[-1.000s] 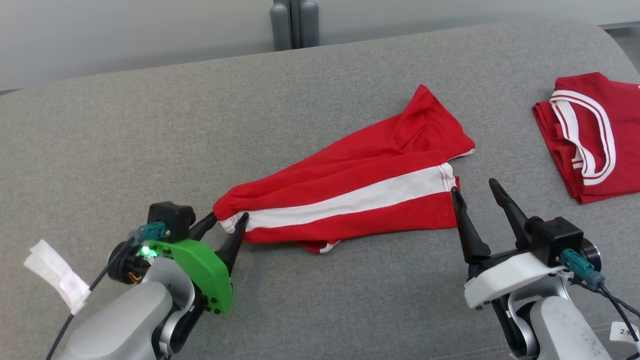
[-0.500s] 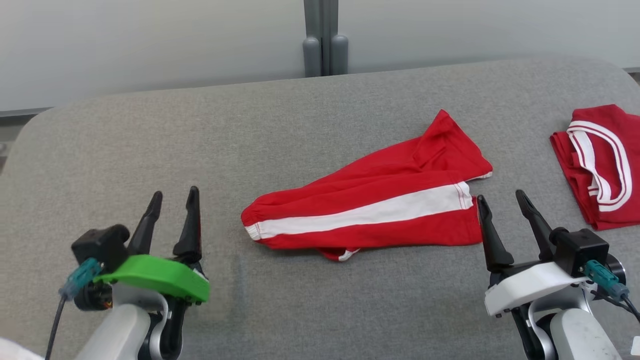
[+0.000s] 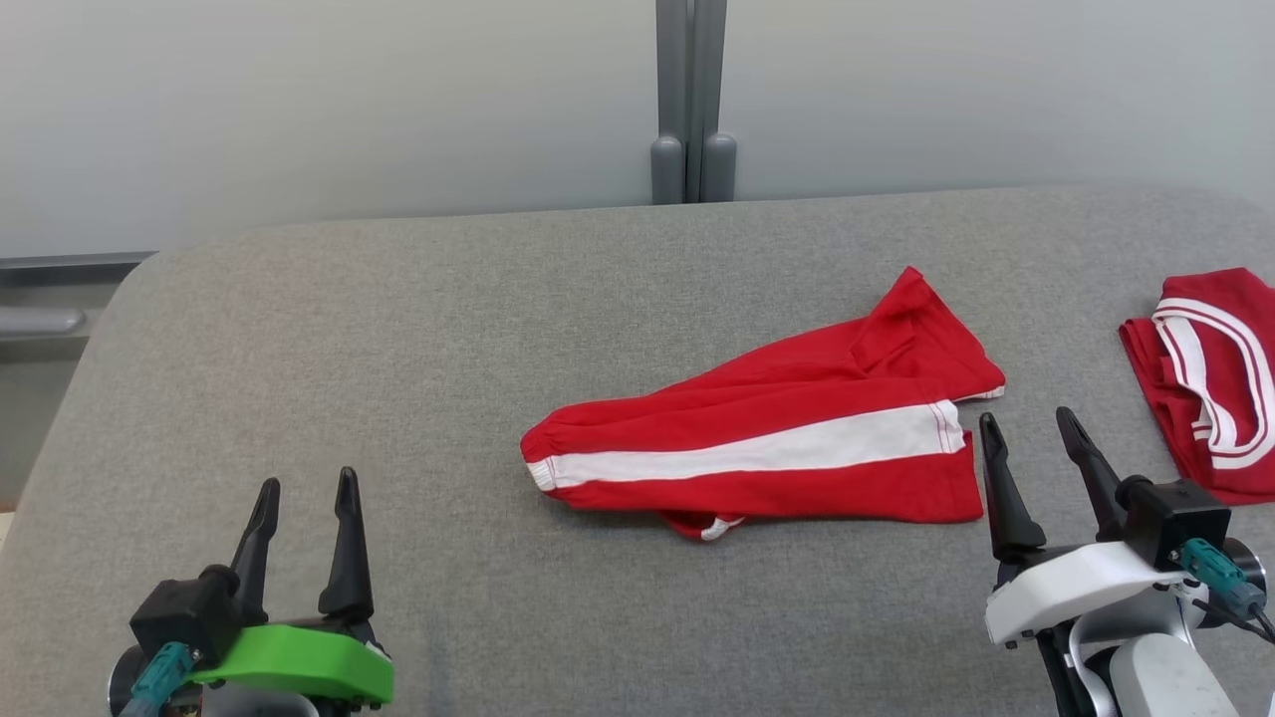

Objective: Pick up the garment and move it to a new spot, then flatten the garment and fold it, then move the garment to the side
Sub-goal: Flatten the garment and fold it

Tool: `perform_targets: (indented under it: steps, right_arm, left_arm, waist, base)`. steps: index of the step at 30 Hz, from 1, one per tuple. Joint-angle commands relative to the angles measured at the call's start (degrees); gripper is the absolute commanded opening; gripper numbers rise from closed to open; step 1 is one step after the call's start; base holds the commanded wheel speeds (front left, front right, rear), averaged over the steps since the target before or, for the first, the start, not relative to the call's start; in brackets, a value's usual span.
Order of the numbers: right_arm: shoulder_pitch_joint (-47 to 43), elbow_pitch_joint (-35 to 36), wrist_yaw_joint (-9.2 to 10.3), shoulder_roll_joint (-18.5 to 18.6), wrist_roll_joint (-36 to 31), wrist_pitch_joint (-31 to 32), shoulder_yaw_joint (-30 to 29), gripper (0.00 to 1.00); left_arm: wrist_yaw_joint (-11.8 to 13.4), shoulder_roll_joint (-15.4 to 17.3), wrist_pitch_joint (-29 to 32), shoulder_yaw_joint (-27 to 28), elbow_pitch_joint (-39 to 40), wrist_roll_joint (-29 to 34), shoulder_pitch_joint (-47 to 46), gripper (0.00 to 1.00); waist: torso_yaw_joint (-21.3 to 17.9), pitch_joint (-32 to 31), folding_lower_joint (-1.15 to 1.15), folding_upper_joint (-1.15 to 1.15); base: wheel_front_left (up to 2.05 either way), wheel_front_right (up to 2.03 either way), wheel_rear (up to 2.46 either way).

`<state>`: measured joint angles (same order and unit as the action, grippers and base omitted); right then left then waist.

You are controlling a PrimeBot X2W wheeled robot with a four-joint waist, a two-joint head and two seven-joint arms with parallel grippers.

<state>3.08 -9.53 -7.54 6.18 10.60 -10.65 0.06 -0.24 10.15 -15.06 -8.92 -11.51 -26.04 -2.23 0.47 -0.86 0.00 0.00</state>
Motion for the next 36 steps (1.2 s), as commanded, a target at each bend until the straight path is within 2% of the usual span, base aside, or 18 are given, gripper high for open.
perform_targets:
  steps: [1, 9, 17, 32, 36]
  right_arm:
    - [0.3, -0.6, 0.11, 0.0, 0.1, -0.5, -0.2, 1.00]
    - [-1.7, -2.6, 0.11, -0.2, -0.9, -1.6, 0.0, 1.00]
    - [-2.8, -2.9, 0.11, -0.5, -1.3, -1.2, 0.6, 1.00]
    - [-1.5, -2.0, 0.11, -0.5, -1.4, -0.8, 0.7, 1.00]
    - [0.6, -1.4, 0.10, 0.8, -1.3, 0.3, 2.1, 1.00]
  left_arm:
    - [-0.7, -0.4, -0.1, 1.0, -0.4, 1.0, 1.1, 1.00]
    - [-3.4, -2.2, -0.1, 4.1, -3.1, 4.3, 2.5, 1.00]
    - [-4.7, -2.6, -0.1, 4.9, -5.1, 5.7, 1.7, 1.00]
    - [-5.9, -3.2, -0.1, 5.6, -6.9, 6.4, -0.7, 1.00]
    - [-6.4, -3.2, 0.0, 3.7, -7.4, 6.4, -2.2, 1.00]
  waist:
    - [0.3, -0.6, 0.00, 0.00]
    - [0.7, -2.1, 0.00, 0.00]
    - [0.2, -2.4, 0.00, 0.00]
    - [-0.2, -1.1, 0.00, 0.00]
    - [-0.2, -0.3, 0.00, 0.00]
  base:
    - [0.00, 0.00, 0.00]
    - [0.00, 0.00, 0.00]
    - [0.00, 0.00, 0.00]
    - [0.00, 0.00, 0.00]
    - [0.00, 0.00, 0.00]
